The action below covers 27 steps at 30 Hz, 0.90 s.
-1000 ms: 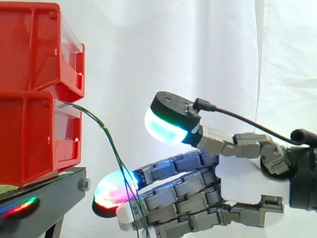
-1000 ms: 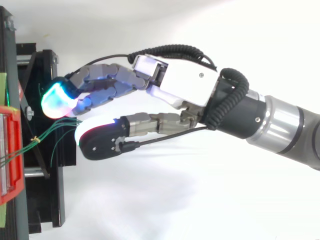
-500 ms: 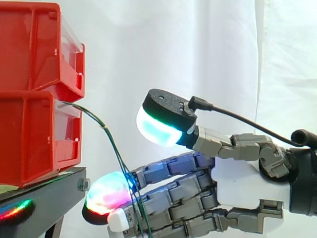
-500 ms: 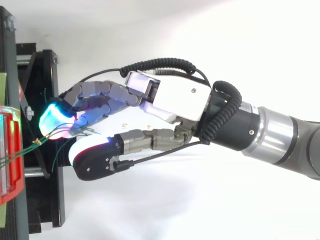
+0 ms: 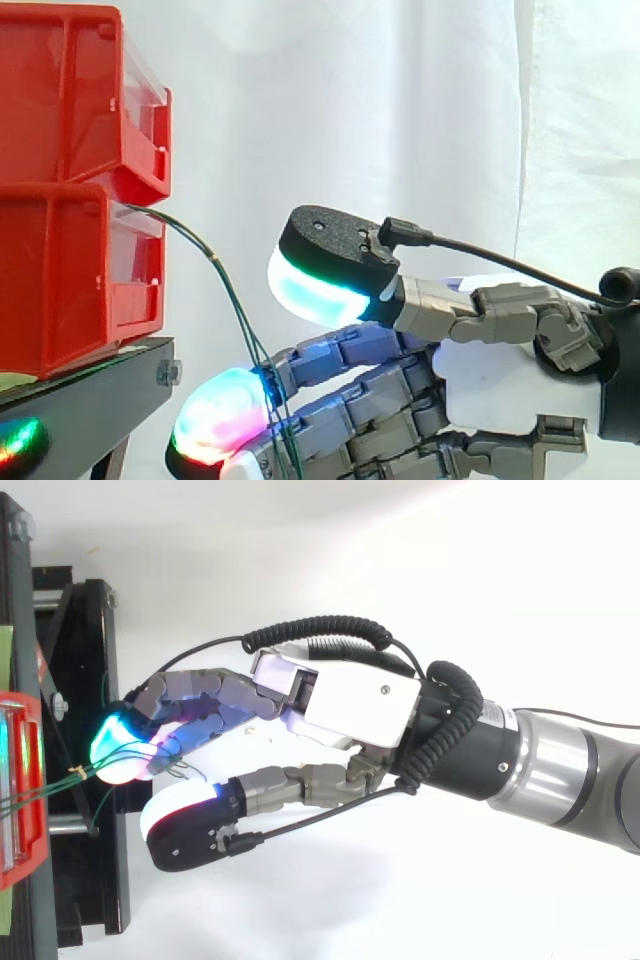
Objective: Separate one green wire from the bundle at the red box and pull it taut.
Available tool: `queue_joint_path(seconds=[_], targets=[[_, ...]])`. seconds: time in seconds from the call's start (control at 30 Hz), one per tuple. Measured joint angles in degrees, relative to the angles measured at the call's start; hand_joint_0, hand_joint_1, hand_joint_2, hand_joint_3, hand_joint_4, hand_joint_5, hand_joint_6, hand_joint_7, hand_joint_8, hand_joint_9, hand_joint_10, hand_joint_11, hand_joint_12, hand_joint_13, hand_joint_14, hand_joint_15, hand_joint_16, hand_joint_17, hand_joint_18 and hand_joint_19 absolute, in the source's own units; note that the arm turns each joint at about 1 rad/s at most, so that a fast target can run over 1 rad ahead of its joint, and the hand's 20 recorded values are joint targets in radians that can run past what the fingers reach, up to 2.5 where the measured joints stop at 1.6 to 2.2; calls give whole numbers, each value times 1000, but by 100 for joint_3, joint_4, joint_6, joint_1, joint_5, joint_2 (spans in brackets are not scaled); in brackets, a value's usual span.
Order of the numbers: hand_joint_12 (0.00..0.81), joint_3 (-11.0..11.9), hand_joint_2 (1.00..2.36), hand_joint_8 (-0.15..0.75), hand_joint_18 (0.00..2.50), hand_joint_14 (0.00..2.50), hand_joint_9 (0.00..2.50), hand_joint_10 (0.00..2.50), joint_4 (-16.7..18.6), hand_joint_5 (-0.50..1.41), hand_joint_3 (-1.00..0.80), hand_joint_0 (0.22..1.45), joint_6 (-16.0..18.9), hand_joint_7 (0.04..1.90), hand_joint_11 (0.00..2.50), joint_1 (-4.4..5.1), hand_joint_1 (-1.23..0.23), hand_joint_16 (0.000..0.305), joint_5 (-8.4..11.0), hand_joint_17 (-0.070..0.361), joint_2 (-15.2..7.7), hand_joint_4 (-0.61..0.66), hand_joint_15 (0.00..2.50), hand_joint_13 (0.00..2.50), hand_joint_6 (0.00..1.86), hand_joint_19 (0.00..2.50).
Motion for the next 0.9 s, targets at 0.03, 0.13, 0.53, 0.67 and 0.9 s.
queue_joint_path(seconds=[0.03,0.13,0.53,0.67,0.9], targets=[[298,3,1001,289,554,2,778,5,-12,-113,-483,574,3,1000,207,1,-530,44,-5,99,6,349,76,570,503,219],[296,22,1002,288,556,3,781,5,-104,-112,-481,576,17,1003,208,-5,-529,44,-18,99,29,350,78,572,503,223],[297,63,1002,289,561,3,784,5,-739,-113,-479,576,69,997,213,-73,-530,44,-42,98,222,346,87,573,503,233],[297,75,1002,289,564,3,785,5,-800,-114,-480,577,84,997,209,-88,-529,44,-42,99,242,352,84,574,503,232],[295,204,1002,289,568,3,795,5,-839,-111,-469,583,39,1010,217,-89,-533,44,-39,98,245,346,89,578,503,232]])
